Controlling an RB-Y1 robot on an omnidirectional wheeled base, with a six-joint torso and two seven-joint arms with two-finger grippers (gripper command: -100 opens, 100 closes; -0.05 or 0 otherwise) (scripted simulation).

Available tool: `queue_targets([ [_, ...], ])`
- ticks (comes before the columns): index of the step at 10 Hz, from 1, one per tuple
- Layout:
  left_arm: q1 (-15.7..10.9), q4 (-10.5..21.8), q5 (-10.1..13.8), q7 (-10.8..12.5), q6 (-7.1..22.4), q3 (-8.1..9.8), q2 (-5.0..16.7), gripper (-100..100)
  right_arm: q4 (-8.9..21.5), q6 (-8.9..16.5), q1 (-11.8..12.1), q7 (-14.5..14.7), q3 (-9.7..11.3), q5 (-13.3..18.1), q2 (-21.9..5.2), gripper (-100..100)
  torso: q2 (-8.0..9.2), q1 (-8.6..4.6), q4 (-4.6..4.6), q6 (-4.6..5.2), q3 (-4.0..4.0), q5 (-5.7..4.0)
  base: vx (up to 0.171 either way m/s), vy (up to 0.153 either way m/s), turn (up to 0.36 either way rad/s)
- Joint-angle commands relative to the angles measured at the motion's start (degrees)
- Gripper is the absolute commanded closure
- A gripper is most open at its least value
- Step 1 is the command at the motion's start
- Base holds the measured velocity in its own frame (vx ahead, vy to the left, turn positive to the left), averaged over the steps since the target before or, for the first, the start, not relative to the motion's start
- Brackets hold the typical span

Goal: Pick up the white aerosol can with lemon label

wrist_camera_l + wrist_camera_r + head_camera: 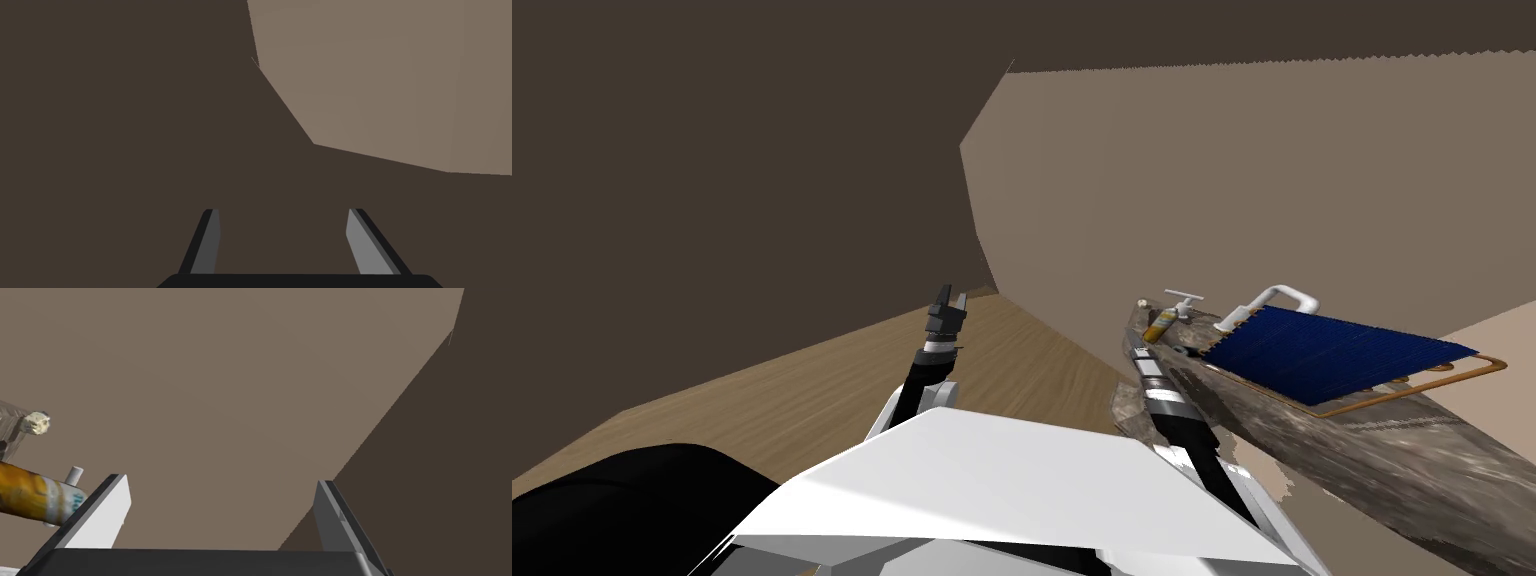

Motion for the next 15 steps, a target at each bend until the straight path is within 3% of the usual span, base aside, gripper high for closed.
queue_targets([
  [1, 0.0, 0.0, 0.0, 0.0, 0.0, 0.0, 0.0, 0, 0.9, 2.3, 1.5, 1.4, -1.7, 1.4, -0.5, -100, 0.0, 0.0, 0.0, 0.0, 0.0, 0.0, 0.011, 0.239, -0.206],
  [5, 0.0, 0.0, 0.0, 0.0, 0.0, 0.01, 0.0, 0, 1.8, 5.0, 3.5, 3.2, -3.7, 3.1, -1.3, -100, -0.16, -0.41, -0.03, 0.0, -0.08, -0.08, 0.031, 0.143, -0.101],
  [8, 0.0, 0.0, 0.0, 0.0, 0.0, 0.01, 0.0, 0, 2.8, 8.7, 7.0, 6.3, -6.9, 5.4, -2.6, -100, -0.24, -0.48, -0.05, -0.01, -0.14, -0.1, 0.07, 0.144, -0.153],
  [12, 0.0, 0.0, 0.0, 0.0, 0.0, 0.01, 0.0, 0, 3.6, 12.5, 11.9, 10.4, -10.9, 8.2, -5.1, -100, -0.61, -0.54, -0.13, -0.03, -0.35, -0.09, 0.149, 0.136, -0.139],
  [15, 0.0, 0.0, 0.0, 0.0, 0.0, 0.02, 0.0, 0, 4.0, 14.8, 15.2, 13.4, -13.6, 9.9, -7.5, -100, -0.81, -0.96, -0.18, -0.05, -0.47, -0.19, 0.2, 0.024, -0.101],
])
